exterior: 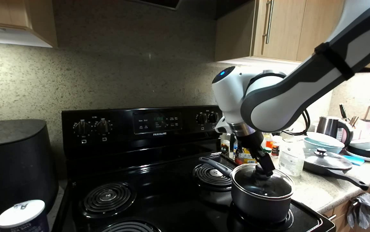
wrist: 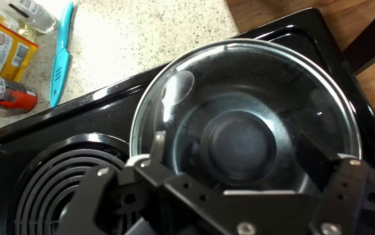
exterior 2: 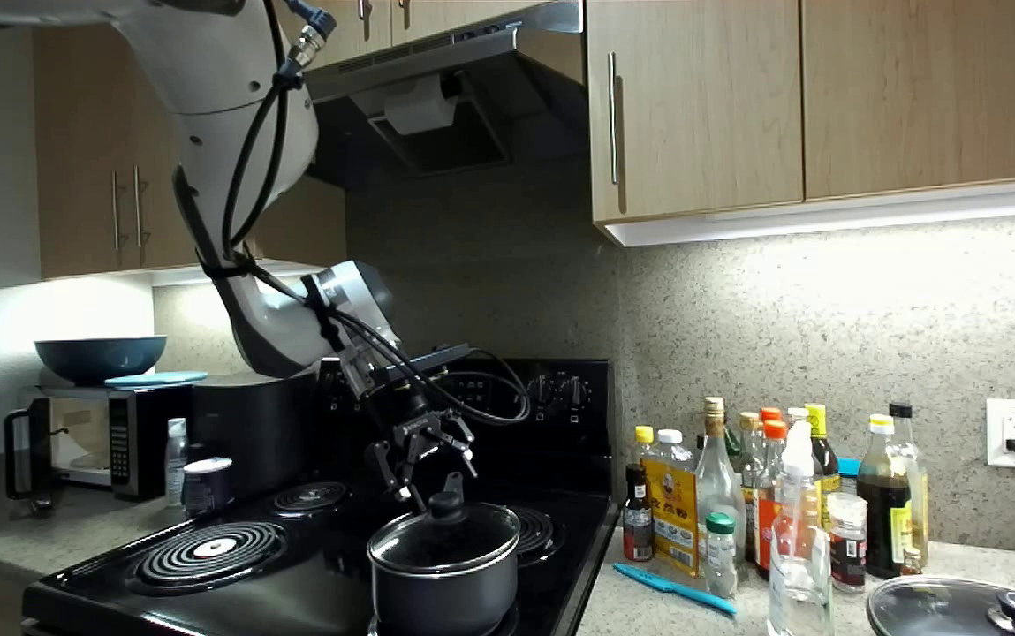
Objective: Put the lid on the pot
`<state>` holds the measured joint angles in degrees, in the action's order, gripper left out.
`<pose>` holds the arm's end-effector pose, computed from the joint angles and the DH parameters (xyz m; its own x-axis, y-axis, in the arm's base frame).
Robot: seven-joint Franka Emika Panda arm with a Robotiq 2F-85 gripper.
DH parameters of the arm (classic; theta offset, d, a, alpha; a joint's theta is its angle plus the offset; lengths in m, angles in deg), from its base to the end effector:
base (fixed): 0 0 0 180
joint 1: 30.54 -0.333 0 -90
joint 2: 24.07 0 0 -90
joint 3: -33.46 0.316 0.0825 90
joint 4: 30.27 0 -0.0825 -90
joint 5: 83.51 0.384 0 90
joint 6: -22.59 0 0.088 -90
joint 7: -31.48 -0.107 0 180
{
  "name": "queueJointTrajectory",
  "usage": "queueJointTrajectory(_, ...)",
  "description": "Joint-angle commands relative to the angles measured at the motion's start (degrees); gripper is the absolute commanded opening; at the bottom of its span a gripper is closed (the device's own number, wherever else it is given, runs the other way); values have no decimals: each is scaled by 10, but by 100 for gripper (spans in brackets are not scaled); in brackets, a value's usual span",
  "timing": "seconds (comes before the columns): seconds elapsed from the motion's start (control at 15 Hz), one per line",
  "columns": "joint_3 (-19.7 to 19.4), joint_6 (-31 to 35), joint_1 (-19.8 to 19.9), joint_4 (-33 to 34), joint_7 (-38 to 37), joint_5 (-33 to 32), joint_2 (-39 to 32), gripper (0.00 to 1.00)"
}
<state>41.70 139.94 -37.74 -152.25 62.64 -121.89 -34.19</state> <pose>0.5323 0.1110 0.3164 0.3614 0.7859 -0.5018 0.9322 -0.2929 0.2126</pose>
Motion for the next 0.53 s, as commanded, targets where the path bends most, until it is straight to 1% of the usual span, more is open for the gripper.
queueJointTrajectory(0.0, 3, 27, -5, -30, -26, -21, 46, 100)
queueJointTrajectory(0.27, 3, 29, -9, -27, -45, -15, 63, 100)
queueJointTrajectory(0.33, 3, 16, -7, -3, -22, -7, 39, 100)
queueJointTrajectory(0.47, 3, 16, -8, -4, -26, -7, 45, 100)
